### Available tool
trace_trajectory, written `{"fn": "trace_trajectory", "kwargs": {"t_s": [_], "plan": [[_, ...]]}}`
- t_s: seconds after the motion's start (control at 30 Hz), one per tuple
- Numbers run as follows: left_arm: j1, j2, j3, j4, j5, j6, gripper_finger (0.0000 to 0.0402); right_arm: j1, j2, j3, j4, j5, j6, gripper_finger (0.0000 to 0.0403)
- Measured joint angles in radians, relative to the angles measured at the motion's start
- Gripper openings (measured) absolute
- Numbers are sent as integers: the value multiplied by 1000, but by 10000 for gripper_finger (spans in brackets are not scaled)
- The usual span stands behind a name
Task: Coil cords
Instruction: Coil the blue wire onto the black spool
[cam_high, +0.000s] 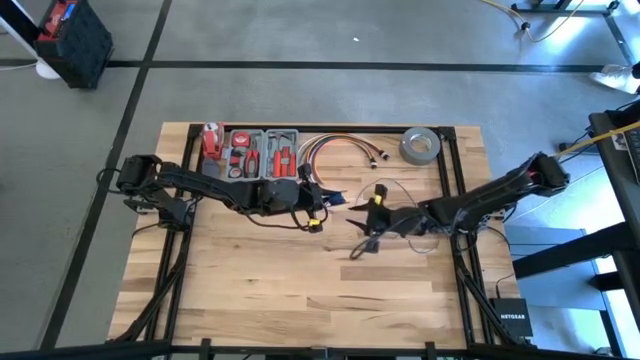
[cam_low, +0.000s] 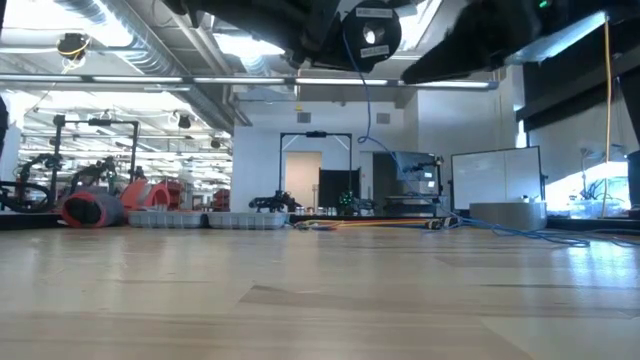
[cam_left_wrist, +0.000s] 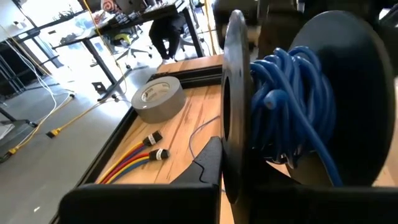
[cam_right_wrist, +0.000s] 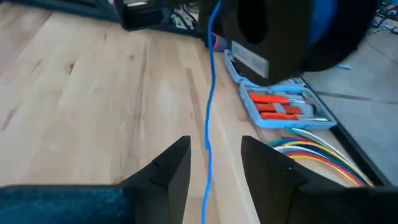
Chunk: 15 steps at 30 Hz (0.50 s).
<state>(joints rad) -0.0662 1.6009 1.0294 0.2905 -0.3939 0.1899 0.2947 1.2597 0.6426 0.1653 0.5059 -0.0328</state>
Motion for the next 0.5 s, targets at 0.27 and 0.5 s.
{"fn": "trace_trajectory", "kwargs": {"t_s": [0.27, 0.5], "plan": [[0, 0, 0, 9, 0, -1, 0, -100, 205, 0, 129, -156, -32, 147], [-2, 0, 0, 8, 0, 0, 0, -147, 255, 0, 146, -133, -51, 147]]}}
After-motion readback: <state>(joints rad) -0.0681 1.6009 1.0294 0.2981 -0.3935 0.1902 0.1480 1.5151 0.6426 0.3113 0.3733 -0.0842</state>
